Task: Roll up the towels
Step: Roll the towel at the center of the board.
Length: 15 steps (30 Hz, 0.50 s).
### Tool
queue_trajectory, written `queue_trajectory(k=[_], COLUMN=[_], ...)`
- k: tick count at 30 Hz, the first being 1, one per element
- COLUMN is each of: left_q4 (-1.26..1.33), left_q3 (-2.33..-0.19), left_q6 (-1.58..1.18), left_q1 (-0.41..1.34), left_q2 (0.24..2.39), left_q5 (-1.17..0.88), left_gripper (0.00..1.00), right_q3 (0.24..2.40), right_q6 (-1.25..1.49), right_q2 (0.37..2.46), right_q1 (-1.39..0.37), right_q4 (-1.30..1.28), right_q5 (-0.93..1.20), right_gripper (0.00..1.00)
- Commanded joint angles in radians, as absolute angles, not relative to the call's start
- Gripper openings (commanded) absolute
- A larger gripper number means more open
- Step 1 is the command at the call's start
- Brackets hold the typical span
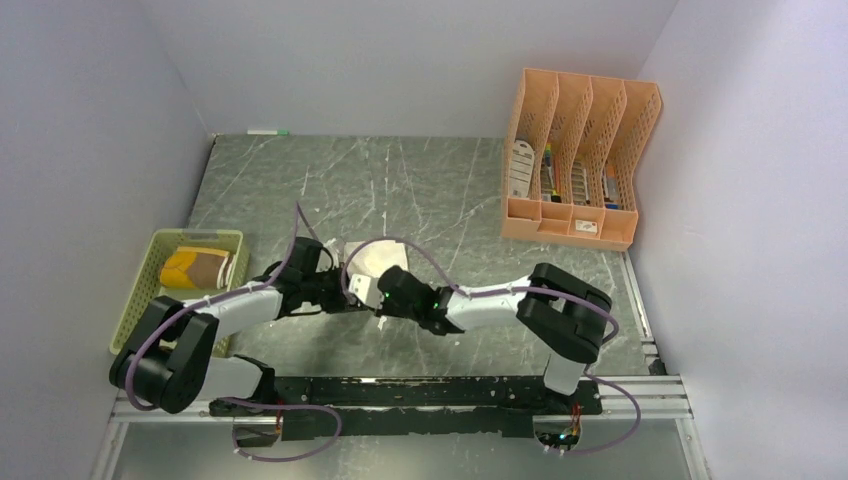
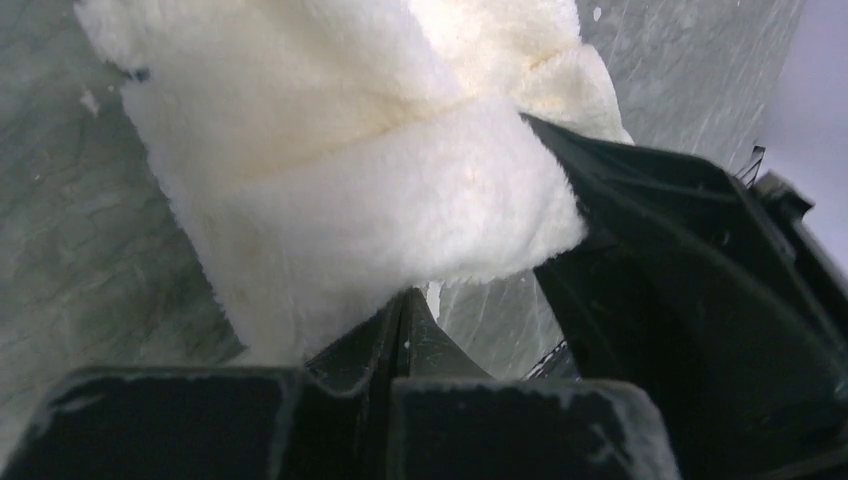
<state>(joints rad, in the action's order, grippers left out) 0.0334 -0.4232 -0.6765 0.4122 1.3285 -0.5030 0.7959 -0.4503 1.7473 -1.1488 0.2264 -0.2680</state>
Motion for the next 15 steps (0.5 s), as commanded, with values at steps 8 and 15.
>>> queue_trajectory(k=[8,15], left_q4=[-0.225,-0.387], left_q3=[-0.605,-0.7], left_q6=[-0.539,-0.437], left_q1=[0.387,0.384], left_q2=[1.07,1.035], left_q5=[-0.533,-0.522], left_gripper=[0.07,0.07], right_q3=[1.173,1.322], right_q6=[-0.311,-0.351], right_q2=[1.846,1.991], right_q1=[-0.858,-0.806], right_q4=[-0.333,-0.565], right_q5=[0.623,0.896], right_gripper=[0.23,0.24])
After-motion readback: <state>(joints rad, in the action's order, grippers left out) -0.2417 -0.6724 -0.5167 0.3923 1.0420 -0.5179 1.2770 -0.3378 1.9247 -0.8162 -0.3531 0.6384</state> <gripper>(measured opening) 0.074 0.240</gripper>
